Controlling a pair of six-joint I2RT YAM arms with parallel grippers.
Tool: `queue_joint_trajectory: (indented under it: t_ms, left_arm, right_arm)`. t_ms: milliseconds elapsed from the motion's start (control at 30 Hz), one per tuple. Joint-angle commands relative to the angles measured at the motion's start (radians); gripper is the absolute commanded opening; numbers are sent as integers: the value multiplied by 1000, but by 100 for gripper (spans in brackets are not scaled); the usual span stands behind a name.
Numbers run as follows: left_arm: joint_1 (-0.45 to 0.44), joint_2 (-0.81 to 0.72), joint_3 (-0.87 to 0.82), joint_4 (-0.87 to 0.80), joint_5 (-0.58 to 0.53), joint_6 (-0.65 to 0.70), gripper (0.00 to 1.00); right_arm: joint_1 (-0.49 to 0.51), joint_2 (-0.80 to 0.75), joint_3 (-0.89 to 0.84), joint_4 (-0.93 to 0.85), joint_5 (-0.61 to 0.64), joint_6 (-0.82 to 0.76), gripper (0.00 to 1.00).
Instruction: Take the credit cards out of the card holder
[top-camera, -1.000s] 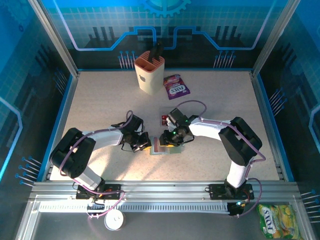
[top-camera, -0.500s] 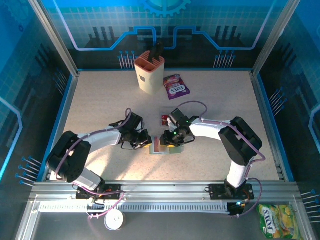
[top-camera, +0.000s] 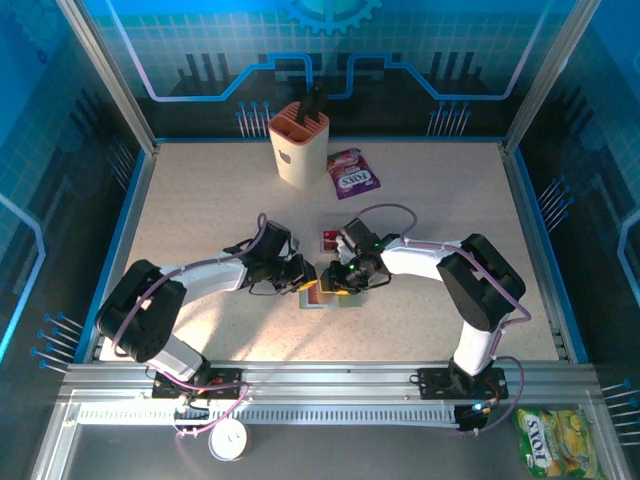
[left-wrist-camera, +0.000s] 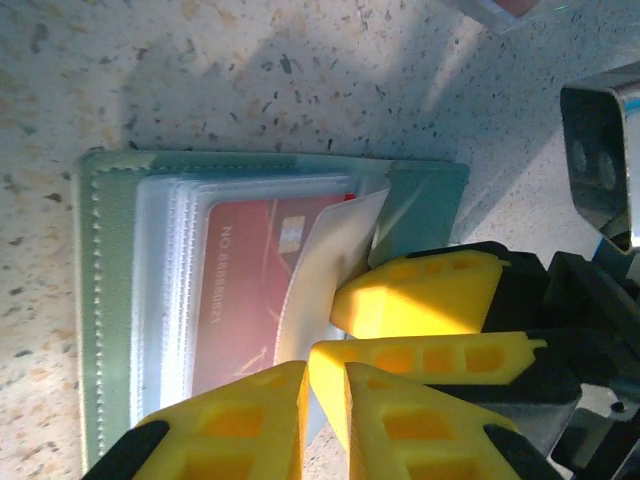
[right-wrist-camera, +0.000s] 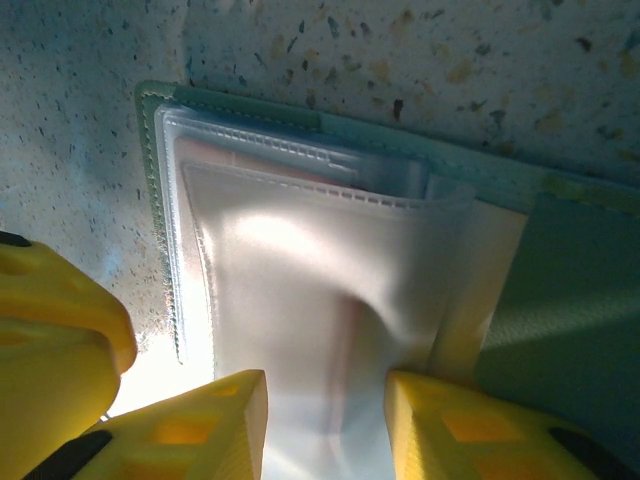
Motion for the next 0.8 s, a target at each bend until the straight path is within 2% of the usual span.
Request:
queue_joint_trajectory:
  t_ms: [0, 533, 767]
  left_arm:
    - [-10, 27, -14, 43, 33, -35, 17]
    - [-16, 61, -14, 6, 3, -27, 18]
    - [-18, 77, -21, 51, 24, -44, 18]
  right_arm:
    - [-11, -18, -24, 13, -5, 10, 38]
    - [-15, -21, -42, 37, -16, 23, 38]
    - [-15, -25, -49, 54, -24, 34, 38]
